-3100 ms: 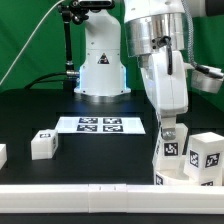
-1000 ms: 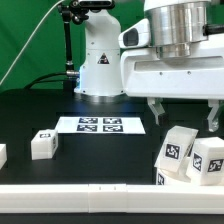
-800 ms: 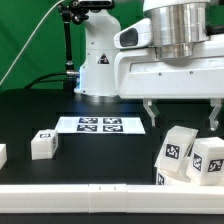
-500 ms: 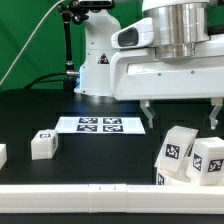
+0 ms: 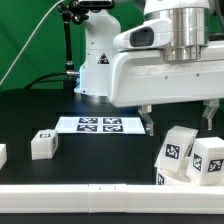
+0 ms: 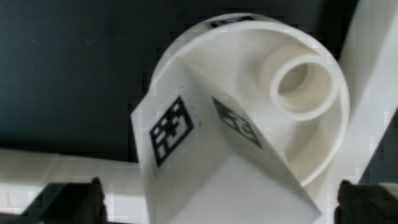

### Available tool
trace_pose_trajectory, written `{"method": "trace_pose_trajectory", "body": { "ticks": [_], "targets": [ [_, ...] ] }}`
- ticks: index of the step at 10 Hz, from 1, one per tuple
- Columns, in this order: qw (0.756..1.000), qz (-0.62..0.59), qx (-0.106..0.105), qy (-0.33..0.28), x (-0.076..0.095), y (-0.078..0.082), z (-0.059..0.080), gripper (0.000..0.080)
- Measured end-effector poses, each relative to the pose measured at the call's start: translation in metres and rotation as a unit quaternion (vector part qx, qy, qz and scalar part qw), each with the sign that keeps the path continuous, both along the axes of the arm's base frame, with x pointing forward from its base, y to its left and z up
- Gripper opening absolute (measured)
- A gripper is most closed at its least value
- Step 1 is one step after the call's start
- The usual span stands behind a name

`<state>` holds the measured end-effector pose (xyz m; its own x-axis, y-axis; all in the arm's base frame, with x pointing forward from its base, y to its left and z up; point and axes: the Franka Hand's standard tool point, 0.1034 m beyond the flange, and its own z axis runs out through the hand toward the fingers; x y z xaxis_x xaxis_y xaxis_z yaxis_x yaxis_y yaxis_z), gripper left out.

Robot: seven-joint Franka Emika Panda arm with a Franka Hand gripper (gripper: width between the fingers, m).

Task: Assemble stool

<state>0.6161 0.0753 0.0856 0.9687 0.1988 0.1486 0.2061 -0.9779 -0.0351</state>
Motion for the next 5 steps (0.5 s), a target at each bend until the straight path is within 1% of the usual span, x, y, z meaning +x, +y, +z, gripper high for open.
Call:
{"method": "trace_pose_trajectory", "body": {
  "ticks": [1, 2, 3, 5],
  "targets": [
    [0.998, 0.056, -0.012, -0.002, -0.0004, 0.0016, -0.0003, 0.0649],
    [0.996, 0.086, -0.019, -0.003, -0.0005, 0.001, -0.0006, 0.0649],
    [0.99, 0.14, -0.031, -0.003, -0.0012, -0.0027, -0.0026, 0.0649],
    [0.982, 0.185, -0.044, -0.001, -0.0021, -0.0082, -0.0056, 0.0649]
  ]
}}
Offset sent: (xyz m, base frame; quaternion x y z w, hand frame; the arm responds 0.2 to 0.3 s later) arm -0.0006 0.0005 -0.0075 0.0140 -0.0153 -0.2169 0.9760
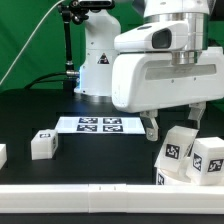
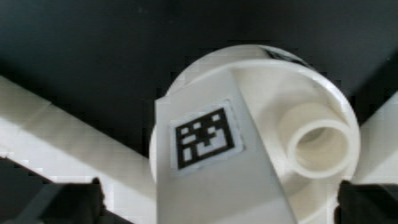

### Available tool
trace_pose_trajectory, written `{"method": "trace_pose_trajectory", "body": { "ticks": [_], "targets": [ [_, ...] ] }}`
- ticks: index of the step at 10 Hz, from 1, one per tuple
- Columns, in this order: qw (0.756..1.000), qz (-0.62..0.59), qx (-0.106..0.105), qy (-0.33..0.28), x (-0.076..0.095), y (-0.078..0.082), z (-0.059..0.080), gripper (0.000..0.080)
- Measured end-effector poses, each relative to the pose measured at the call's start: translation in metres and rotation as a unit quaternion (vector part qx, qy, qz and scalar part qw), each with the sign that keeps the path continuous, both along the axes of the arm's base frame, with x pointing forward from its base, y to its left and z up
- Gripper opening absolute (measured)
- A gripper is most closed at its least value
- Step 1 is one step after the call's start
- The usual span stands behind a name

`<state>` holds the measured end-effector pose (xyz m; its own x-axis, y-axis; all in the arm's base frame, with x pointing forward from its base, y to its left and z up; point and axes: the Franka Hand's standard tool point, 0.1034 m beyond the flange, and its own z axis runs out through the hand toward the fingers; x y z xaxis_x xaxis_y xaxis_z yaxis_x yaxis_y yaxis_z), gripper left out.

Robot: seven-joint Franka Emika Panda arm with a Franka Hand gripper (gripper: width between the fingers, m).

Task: Assemble stool

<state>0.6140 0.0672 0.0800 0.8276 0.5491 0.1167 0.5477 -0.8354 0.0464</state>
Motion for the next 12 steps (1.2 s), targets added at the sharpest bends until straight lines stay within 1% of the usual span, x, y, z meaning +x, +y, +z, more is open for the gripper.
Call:
{"method": "trace_pose_trajectory", "body": {
  "ticks": [1, 2, 3, 4, 5, 6, 8, 10, 12],
  "targets": [
    [0.999, 0.042, -0.011, 0.0, -0.0007, -0.0016, -0.0008, 0.0649],
    [0.999, 0.048, -0.012, 0.001, -0.0017, -0.0026, -0.0017, 0.0649],
    [0.999, 0.047, -0.013, 0.001, -0.0018, -0.0043, -0.002, 0.0521],
    [0.999, 0.044, -0.012, 0.002, -0.0019, -0.0048, -0.0022, 0.0521],
    [0.999, 0.032, -0.011, 0.001, -0.0017, -0.0052, -0.0019, 0.0383],
    [1.0, 0.021, -0.01, 0.002, -0.0017, -0.0056, -0.002, 0.0344],
    [1.0, 0.005, -0.008, 0.002, -0.0016, -0.0062, -0.002, 0.0344],
    [0.998, -0.066, 0.002, 0.003, -0.0017, -0.0063, -0.0021, 0.0344],
    [0.985, -0.169, 0.015, 0.002, -0.0018, -0.0072, -0.0028, 0.0344]
  ]
}}
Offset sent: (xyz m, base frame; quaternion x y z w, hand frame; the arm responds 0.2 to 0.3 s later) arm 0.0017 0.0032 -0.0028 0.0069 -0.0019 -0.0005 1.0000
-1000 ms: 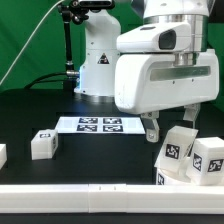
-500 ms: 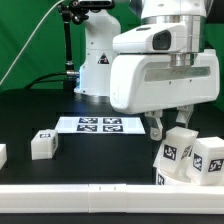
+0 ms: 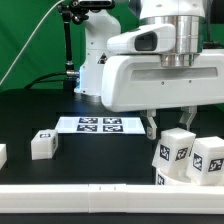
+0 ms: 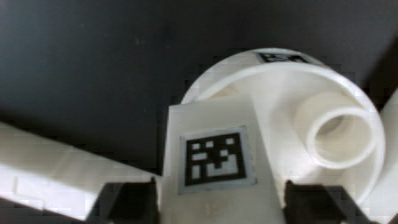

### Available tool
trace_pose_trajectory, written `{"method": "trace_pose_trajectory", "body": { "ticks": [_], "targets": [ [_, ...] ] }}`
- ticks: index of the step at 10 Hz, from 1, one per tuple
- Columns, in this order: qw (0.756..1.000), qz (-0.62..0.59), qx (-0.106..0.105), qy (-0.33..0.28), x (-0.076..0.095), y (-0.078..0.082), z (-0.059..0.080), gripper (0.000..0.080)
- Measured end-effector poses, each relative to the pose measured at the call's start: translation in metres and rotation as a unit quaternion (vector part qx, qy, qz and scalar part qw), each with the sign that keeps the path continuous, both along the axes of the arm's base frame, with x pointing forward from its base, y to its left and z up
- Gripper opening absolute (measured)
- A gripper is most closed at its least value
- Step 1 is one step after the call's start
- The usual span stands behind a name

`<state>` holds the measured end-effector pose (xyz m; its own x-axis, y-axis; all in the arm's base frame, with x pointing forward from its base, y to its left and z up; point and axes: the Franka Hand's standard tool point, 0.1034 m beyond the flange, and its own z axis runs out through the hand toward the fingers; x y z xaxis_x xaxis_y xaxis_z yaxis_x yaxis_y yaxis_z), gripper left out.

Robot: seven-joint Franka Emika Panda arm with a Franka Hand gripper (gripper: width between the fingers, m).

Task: Assemble stool

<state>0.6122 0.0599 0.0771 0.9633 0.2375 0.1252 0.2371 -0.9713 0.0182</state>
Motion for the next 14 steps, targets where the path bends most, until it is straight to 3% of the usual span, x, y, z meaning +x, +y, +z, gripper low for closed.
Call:
{"method": "trace_pose_trajectory", "body": {
  "ticks": [3, 7, 13, 14],
  "targets": [
    [0.989, -0.149, 0.021, -0.007, 0.0004, 0.0008, -0.0002, 0.0344],
    [0.933, -0.356, 0.049, -0.003, -0.0008, 0.0034, -0.0005, 0.0344],
    [0.861, -0.503, 0.07, 0.0, -0.0006, 0.0031, -0.0001, 0.0344],
    [0.841, -0.536, 0.077, 0.002, -0.0006, 0.0031, 0.0, 0.0344]
  ]
}}
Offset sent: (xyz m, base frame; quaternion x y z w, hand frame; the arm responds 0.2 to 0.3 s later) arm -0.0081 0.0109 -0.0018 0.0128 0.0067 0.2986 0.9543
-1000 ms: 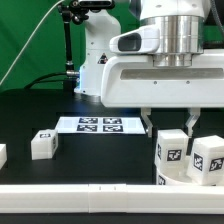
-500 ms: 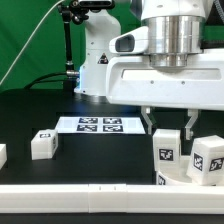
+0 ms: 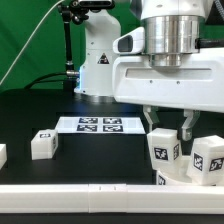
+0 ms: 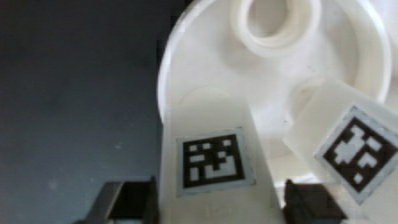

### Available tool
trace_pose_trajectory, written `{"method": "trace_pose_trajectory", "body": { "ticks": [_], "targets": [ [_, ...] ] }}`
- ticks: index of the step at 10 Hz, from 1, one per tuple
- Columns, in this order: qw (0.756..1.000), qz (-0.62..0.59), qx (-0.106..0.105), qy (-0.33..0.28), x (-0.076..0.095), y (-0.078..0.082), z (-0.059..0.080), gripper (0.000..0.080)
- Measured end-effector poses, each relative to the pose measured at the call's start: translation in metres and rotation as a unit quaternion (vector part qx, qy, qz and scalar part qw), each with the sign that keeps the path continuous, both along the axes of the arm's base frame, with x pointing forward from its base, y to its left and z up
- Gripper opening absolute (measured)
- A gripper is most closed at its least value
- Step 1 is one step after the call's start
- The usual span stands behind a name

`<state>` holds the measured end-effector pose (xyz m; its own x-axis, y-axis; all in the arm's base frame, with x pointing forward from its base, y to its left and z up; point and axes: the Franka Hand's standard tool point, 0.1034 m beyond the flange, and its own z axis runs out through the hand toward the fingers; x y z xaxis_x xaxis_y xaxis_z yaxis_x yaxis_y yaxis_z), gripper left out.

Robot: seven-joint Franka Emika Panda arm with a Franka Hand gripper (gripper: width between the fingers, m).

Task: Assemble stool

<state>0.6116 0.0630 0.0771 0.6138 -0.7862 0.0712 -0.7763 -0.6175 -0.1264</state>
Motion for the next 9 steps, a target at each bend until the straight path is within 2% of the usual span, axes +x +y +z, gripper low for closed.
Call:
{"method": "trace_pose_trajectory", "body": {
  "ticks": [2, 5, 9],
  "targets": [
    [0.996, -0.087, 0.023, 0.001, -0.0008, 0.0013, -0.0001, 0.0344],
    [0.972, -0.229, 0.061, 0.003, -0.0012, 0.0045, 0.0003, 0.0344],
    [0.909, -0.401, 0.11, 0.014, -0.0009, 0.0084, 0.0013, 0.0344]
  ]
}}
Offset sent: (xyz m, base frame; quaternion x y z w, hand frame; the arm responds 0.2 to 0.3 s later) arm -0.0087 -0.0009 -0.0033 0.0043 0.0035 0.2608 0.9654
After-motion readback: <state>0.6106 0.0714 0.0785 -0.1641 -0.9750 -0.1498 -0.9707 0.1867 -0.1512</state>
